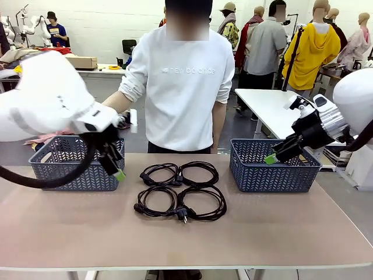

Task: Organize the cables according to human instructions.
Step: Pick up a bundle of cables and place it in the basket indicated by the human.

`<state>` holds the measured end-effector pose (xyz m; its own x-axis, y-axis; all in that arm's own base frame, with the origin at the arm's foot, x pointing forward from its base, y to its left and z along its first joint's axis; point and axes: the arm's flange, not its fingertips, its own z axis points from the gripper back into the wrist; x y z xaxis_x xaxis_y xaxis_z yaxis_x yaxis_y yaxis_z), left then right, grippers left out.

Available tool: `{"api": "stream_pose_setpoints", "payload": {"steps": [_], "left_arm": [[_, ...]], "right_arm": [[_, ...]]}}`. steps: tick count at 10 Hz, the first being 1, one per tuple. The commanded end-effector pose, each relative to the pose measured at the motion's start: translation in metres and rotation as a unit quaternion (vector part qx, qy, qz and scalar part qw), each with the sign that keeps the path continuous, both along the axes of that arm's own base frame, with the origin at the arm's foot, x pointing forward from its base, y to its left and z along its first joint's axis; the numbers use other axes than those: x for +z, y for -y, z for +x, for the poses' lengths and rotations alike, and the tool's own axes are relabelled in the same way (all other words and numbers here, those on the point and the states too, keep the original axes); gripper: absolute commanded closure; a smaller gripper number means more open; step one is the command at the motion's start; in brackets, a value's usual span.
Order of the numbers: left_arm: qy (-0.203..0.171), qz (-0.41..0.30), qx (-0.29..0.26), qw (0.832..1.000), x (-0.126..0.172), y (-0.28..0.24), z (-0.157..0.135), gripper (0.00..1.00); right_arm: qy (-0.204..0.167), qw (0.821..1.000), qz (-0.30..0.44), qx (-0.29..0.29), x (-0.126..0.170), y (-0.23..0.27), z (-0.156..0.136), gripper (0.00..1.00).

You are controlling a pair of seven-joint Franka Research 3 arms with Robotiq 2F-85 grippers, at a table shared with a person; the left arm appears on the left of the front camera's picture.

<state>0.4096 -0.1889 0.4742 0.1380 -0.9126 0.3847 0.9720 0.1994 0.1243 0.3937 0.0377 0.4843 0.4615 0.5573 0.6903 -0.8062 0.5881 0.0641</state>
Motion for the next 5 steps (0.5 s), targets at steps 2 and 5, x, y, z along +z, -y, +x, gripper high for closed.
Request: {"api": "stream_pose_setpoints", "payload": {"steps": [2, 5], "left_arm": [[0.012, 0.050, -0.050, 0.997, -0.028, 0.041, 0.013, 0.00], [0.008, 0.065, -0.068, 0.996, -0.047, 0.065, 0.008, 0.00]], "right_arm": [[0.010, 1.000, 0.009, 0.012, -0.001, 0.002, 0.004, 0.00], [0.010, 1.000, 0.009, 0.012, -0.001, 0.002, 0.004, 0.00]]}}
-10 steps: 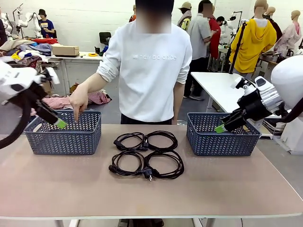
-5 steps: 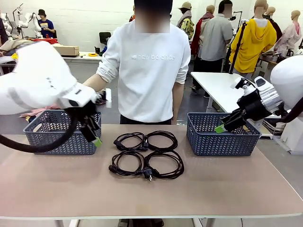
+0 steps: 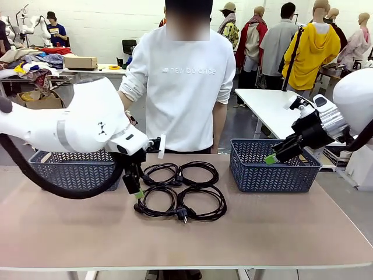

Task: Organize the cables according to human instructions.
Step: Pick up a bundle of cables and place it in the basket indicated by the human.

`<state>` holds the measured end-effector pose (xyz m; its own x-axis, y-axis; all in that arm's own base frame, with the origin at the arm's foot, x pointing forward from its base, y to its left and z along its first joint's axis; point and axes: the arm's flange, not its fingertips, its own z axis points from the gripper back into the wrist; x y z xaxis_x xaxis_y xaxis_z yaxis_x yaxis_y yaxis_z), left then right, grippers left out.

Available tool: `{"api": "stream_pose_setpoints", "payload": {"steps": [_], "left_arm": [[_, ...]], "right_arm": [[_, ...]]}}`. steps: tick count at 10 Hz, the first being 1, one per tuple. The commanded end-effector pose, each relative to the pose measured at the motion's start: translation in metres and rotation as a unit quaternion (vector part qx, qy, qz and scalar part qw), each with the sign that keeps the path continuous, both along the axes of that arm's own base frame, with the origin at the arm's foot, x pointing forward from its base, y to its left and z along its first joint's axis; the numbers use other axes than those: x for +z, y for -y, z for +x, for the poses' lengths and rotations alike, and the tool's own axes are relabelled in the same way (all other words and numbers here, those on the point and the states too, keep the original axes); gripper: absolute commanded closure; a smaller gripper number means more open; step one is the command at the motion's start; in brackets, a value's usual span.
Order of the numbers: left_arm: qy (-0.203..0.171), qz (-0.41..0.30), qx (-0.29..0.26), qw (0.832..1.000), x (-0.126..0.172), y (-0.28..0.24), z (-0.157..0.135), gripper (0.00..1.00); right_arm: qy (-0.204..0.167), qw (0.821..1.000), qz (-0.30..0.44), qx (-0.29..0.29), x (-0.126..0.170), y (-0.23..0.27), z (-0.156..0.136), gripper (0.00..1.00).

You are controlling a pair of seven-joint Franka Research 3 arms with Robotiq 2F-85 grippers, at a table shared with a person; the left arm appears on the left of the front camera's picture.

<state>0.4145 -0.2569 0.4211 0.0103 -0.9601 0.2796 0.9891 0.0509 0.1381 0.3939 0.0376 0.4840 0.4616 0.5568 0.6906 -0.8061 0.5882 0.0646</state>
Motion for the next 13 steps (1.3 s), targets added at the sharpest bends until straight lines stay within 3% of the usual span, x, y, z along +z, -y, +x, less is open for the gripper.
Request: {"api": "stream_pose_setpoints", "payload": {"steps": [1, 7, 13], "left_arm": [[0.007, 0.008, 0.004, 1.000, 0.010, -0.009, 0.003, 0.00], [0.000, 0.001, 0.000, 1.000, -0.001, 0.001, 0.000, 0.00], [-0.040, 0.058, -0.046, 0.996, -0.038, 0.051, 0.032, 0.00]], "right_arm": [[0.010, 1.000, 0.008, 0.012, 0.000, 0.001, 0.004, 0.00], [0.010, 1.000, 0.008, 0.012, 0.000, 0.001, 0.004, 0.00], [0.010, 1.000, 0.008, 0.012, 0.000, 0.001, 0.004, 0.00]]}}
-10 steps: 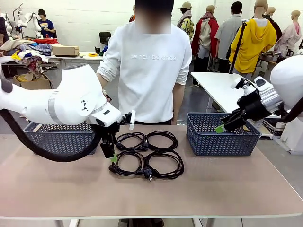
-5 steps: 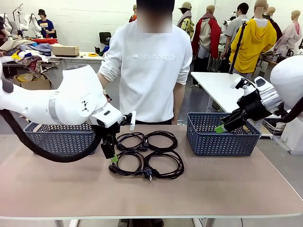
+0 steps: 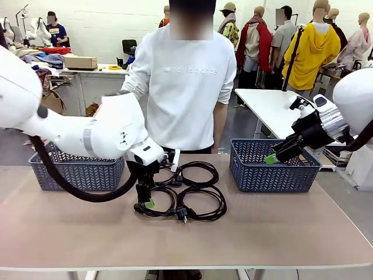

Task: Organize the cables according to human instructions.
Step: Pick up a bundle of cables and place it in the basket indicated by the human.

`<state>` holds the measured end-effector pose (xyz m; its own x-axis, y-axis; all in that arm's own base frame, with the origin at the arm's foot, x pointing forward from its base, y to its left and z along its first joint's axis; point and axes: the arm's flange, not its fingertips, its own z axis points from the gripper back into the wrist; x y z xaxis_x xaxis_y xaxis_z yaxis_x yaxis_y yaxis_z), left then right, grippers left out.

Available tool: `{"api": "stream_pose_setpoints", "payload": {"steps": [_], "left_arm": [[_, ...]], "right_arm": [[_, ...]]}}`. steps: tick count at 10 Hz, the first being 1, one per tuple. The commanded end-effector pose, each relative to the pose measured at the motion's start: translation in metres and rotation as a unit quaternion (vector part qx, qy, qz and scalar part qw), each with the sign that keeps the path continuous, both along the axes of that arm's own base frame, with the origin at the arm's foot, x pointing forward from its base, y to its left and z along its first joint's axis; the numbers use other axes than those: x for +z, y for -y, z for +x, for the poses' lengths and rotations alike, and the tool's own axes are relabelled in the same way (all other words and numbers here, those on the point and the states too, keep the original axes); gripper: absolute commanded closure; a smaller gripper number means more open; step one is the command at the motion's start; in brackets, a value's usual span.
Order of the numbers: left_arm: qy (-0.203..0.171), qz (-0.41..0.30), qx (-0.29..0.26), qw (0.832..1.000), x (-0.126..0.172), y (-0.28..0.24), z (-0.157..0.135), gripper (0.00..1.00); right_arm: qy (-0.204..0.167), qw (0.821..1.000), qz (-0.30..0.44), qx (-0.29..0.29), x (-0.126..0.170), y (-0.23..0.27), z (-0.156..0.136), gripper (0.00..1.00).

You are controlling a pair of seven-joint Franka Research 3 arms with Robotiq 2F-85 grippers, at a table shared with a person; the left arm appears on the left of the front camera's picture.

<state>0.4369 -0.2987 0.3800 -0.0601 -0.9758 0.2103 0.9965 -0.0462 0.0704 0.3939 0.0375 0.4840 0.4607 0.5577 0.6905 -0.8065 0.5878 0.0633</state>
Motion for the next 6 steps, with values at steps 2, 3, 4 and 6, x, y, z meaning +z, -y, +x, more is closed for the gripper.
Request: {"api": "stream_pose_setpoints", "payload": {"steps": [2, 3, 4, 6], "left_arm": [[-0.019, 0.040, 0.006, 0.999, -0.013, 0.021, 0.010, 0.00], [-0.021, 0.046, 0.011, 0.999, -0.021, 0.026, 0.011, 0.00], [-0.025, 0.048, 0.012, 0.998, -0.026, 0.029, 0.011, 0.00], [-0.036, 0.052, 0.011, 0.998, -0.037, 0.030, 0.006, 0.00]], "right_arm": [[0.009, 1.000, 0.009, 0.011, 0.000, 0.001, 0.004, 0.00], [0.009, 1.000, 0.009, 0.011, 0.000, 0.001, 0.004, 0.00], [0.009, 1.000, 0.009, 0.011, 0.000, 0.001, 0.004, 0.00], [0.009, 1.000, 0.009, 0.011, 0.000, 0.001, 0.004, 0.00]]}}
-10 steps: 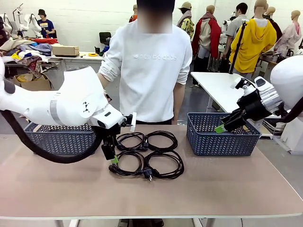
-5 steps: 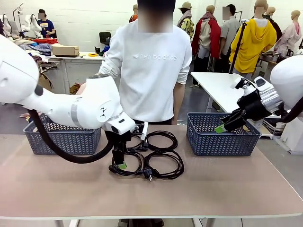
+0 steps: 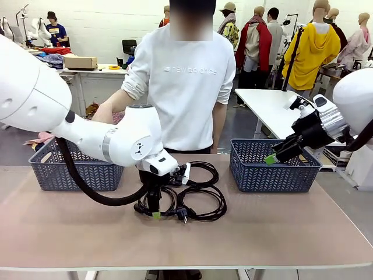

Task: Organize the cables according to human instructions.
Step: Pick up a bundle of cables and place it in the basket indicated by the human.

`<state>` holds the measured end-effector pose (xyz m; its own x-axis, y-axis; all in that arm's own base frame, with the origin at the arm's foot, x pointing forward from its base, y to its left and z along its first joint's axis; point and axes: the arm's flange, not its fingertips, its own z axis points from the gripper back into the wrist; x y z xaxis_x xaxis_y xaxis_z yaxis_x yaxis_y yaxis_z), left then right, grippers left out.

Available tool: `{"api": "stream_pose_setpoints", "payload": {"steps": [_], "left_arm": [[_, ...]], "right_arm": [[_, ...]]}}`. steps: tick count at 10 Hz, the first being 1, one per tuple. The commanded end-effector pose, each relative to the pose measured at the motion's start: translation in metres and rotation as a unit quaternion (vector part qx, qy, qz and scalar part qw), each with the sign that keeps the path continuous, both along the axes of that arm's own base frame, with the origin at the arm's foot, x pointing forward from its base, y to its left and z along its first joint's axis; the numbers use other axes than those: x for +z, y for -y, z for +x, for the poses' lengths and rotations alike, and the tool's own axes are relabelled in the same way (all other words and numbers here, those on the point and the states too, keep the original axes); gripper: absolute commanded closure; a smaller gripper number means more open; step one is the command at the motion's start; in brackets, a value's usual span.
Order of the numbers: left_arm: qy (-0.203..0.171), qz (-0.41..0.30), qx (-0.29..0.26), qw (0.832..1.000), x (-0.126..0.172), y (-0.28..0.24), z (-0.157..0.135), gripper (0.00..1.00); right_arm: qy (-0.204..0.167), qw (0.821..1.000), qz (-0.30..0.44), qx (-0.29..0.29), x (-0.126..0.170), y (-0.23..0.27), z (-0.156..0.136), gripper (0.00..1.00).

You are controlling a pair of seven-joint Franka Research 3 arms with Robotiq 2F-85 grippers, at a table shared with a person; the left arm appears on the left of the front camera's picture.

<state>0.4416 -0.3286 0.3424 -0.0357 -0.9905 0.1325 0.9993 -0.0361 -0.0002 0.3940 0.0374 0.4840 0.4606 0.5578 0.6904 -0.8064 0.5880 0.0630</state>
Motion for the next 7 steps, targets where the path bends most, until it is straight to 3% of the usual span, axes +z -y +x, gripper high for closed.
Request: {"api": "stream_pose_setpoints", "payload": {"steps": [1, 7], "left_arm": [[-0.003, 0.016, 0.006, 1.000, -0.006, -0.001, 0.000, 0.00], [0.001, 0.016, -0.002, 1.000, -0.027, 0.002, 0.004, 0.00]], "right_arm": [[0.009, 1.000, 0.009, 0.012, 0.000, 0.001, 0.004, 0.00], [0.009, 1.000, 0.009, 0.012, 0.000, 0.001, 0.004, 0.00]]}}
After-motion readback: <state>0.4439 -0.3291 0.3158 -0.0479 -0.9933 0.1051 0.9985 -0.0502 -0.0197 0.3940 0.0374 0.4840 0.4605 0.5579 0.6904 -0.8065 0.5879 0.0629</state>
